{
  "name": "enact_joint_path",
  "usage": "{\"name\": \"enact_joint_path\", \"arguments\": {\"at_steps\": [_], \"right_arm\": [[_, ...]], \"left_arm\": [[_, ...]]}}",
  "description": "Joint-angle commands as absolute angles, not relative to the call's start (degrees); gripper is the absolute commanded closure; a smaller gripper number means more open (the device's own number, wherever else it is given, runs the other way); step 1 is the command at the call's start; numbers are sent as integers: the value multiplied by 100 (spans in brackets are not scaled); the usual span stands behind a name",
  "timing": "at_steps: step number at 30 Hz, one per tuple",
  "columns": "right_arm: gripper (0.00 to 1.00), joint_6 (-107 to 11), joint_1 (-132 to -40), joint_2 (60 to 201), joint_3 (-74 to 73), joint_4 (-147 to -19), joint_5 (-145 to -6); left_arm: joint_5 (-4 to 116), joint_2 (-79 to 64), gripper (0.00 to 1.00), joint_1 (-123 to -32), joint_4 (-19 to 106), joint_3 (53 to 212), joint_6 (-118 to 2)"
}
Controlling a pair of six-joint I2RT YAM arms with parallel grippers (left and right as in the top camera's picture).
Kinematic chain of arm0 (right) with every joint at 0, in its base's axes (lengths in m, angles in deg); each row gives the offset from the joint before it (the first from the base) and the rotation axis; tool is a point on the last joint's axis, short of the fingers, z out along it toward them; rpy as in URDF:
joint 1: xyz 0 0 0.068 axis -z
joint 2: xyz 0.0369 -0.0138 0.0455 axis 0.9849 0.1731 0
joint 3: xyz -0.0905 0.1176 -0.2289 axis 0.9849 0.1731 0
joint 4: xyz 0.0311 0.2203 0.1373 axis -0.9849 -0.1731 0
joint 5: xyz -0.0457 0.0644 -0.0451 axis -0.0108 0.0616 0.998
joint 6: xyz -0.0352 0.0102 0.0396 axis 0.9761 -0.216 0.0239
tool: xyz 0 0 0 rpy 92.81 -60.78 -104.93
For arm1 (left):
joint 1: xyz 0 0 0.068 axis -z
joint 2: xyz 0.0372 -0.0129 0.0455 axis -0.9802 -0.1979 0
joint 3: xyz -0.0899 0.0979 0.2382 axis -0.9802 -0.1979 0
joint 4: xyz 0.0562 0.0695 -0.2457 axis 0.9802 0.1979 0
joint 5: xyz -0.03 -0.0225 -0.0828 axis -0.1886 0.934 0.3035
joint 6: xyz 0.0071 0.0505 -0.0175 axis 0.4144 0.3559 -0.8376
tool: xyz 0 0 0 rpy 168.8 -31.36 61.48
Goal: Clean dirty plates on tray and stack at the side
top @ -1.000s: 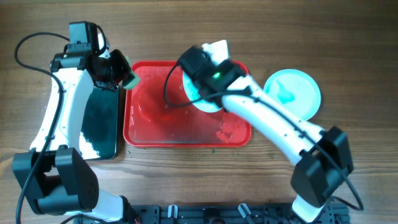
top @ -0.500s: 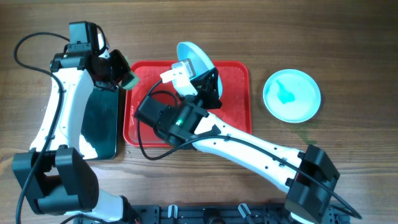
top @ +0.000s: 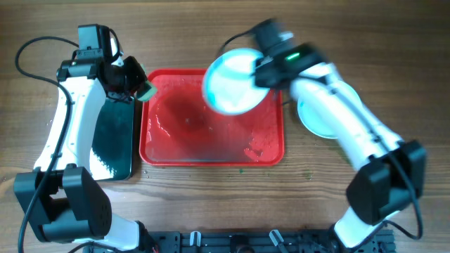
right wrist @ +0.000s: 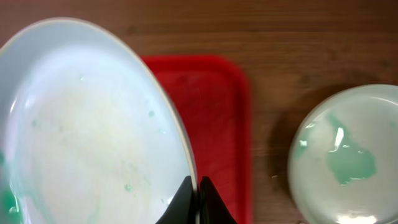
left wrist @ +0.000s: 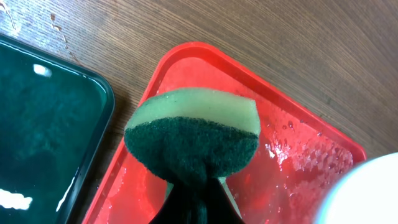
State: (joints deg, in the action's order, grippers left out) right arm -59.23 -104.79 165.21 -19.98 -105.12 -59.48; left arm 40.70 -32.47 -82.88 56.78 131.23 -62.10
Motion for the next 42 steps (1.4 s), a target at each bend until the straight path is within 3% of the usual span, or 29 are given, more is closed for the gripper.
{"name": "enact_joint_path", "arguments": {"at_steps": [1,7,10,20,34,35,36,37,38,39,42], "right_arm": [[96,-5755,-9067,16222,-1998,-10538,-7902],[96,-5753,-7263,16224,-1662,-10590,-7553],[96,-5781,-6844,16224,-1008,-10260,-7540],[96,-6268,-6719,16224,605,-9668,-6779],[94,-6146,-6719,15993,651,-10199,-6344],[80,-6034,-6721,15883,647,-10151,-6407],[53,-5846,-6721,15781,625,-10109,-6574],[16,-5654,-6721,15678,581,-10098,-6783],[6,-5514,-6721,15582,529,-10116,-6987],[3,-5455,-6721,15503,483,-10123,-7144],[0,-5075,-6748,15214,310,-10116,-7769]], "left_arm": [[3928,-3284,96,-8288,5676,13099,-6308],[3925,-3284,96,-8288,5681,13099,-6304],[3654,-3284,96,-8288,5770,13099,-6304],[2636,-3280,96,-8301,6006,13099,-5829],[1770,-3280,96,-8301,6046,13099,-5478],[1742,-3280,96,-8301,6039,13099,-5482],[1744,-3280,96,-8301,6028,13099,-5482],[1744,-3280,96,-8301,6017,13099,-5482],[1744,-3280,96,-8301,6013,13099,-5482],[1744,-3280,96,-8301,6013,13099,-5480],[1742,-3280,96,-8306,6026,13099,-5480]]}}
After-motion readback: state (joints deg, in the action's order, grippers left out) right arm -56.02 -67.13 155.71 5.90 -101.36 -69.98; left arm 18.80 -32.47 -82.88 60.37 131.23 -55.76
